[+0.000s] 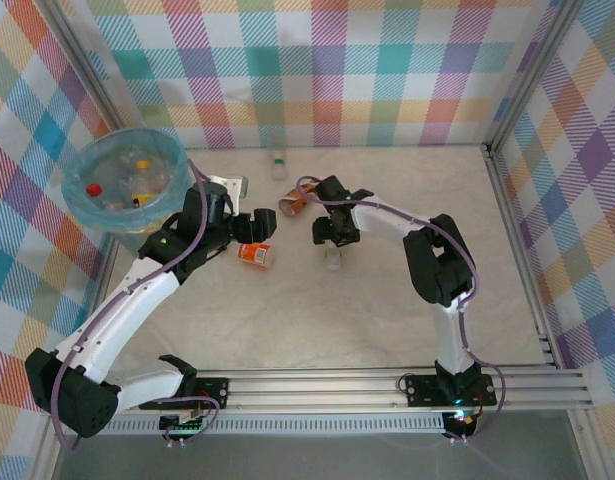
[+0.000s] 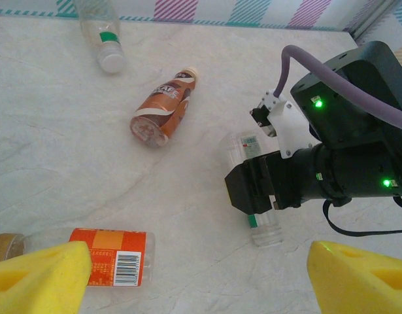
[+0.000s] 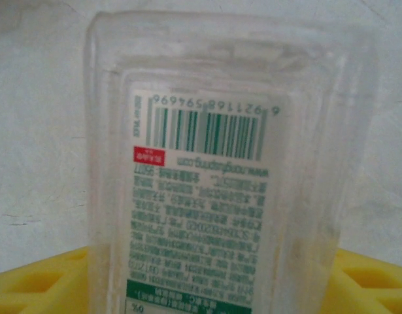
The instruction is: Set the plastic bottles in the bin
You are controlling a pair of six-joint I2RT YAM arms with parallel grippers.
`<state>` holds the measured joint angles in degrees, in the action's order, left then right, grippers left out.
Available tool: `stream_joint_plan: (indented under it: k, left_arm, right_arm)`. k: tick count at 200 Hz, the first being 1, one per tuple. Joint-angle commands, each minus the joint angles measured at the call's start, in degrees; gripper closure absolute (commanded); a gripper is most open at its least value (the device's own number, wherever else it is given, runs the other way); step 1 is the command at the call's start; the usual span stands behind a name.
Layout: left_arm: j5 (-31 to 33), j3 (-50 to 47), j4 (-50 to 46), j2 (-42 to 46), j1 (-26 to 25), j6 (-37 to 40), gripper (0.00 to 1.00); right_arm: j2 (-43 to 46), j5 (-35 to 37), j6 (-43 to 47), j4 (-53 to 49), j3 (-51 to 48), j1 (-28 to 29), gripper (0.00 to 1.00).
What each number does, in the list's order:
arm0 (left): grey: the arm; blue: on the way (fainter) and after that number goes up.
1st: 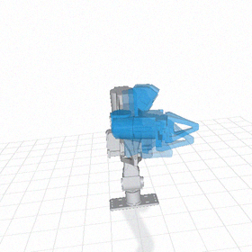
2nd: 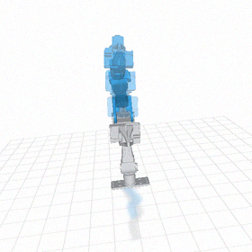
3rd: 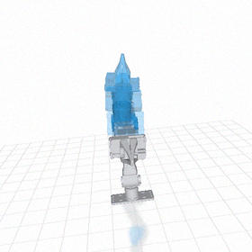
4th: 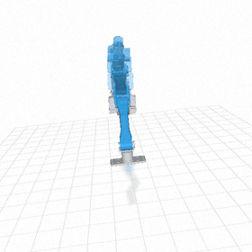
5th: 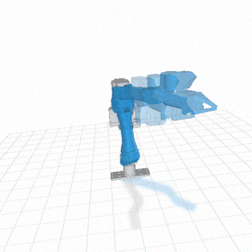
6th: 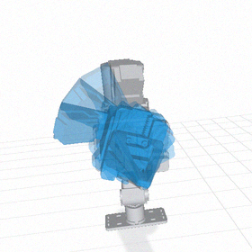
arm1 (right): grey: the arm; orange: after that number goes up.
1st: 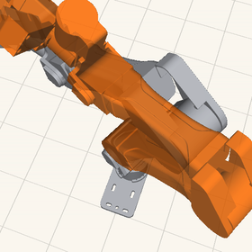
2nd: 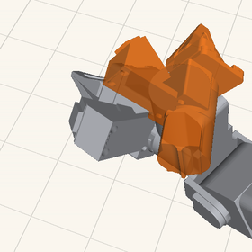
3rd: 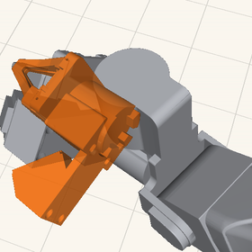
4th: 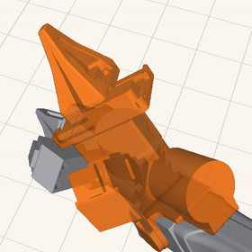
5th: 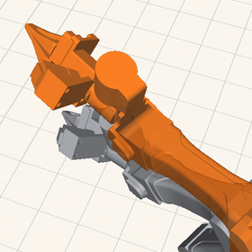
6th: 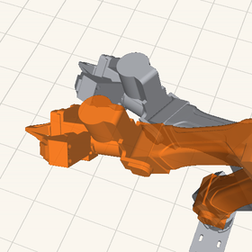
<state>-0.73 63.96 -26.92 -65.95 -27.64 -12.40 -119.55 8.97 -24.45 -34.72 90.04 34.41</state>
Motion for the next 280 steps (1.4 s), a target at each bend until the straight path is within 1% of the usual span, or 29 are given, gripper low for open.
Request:
stream_joint_plan:
  k: [1,21,42,69,87,124,140,161,191,205,250,280]
  left_arm:
    - [1.2,-0.1,-0.3,-0.2,-0.7,-0.7,0.14]
    - [2.0,1.3,-1.3,-0.3,-0.7,-0.8,0.14]
    - [2.7,3.8,-3.1,-0.8,-0.6,-0.8,0.14]
    - [0.7,8.5,-5.6,-2.7,-0.7,-1.7,0.14]
    - [-2.7,12.1,-6.6,-4.3,-0.6,-2.8,0.13]
    - [-13.4,18.6,-5.9,-7.4,-0.7,-6.1,0.12]
    - [-18.0,20.6,-5.1,-8.4,-0.7,-8.0,0.11]
    - [-21.8,23.1,-6.2,-9.7,-0.7,-9.3,0.10]
    - [-27.7,24.0,-5.9,-10.4,-0.9,-12.2,0.09]
    - [-29.1,23.8,-5.5,-10.5,-1.6,-13.2,0.08]
    - [-30.6,24.1,-4.6,-10.1,-4.6,-13.4,0.08]
    - [-28.0,24.5,-6.7,-10.2,-5.2,-13.0,0.08]
  right_arm:
    - [1.8,-0.8,-0.1,-0.4,-1.0,-0.4,0.35]
    - [4.1,-1.3,0.4,-0.9,-1.7,-0.3,0.41]
    - [8.2,-2.4,1.2,-0.8,-3.4,-0.4,0.43]
    - [15.0,-7.1,4.4,0.6,-6.2,-0.3,0.45]
    - [20.4,-11.8,6.9,2.1,-8.2,-0.3,0.45]
    - [32.9,-26.0,11.7,9.8,-14.0,-0.3,0.46]
    - [37.4,-29.6,12.4,13.1,-16.1,-0.2,0.46]
    - [41.3,-33.9,13.1,15.8,-17.5,-0.1,0.46]
    - [44.4,-36.2,13.4,17.8,-18.4,0.6,0.46]
    - [45.2,-37.1,13.7,18.6,-18.5,1.1,0.46]
    - [45.8,-37.3,14.8,19.0,-17.5,3.4,0.47]
    - [46.6,-37.4,15.8,19.2,-17.6,4.9,0.47]
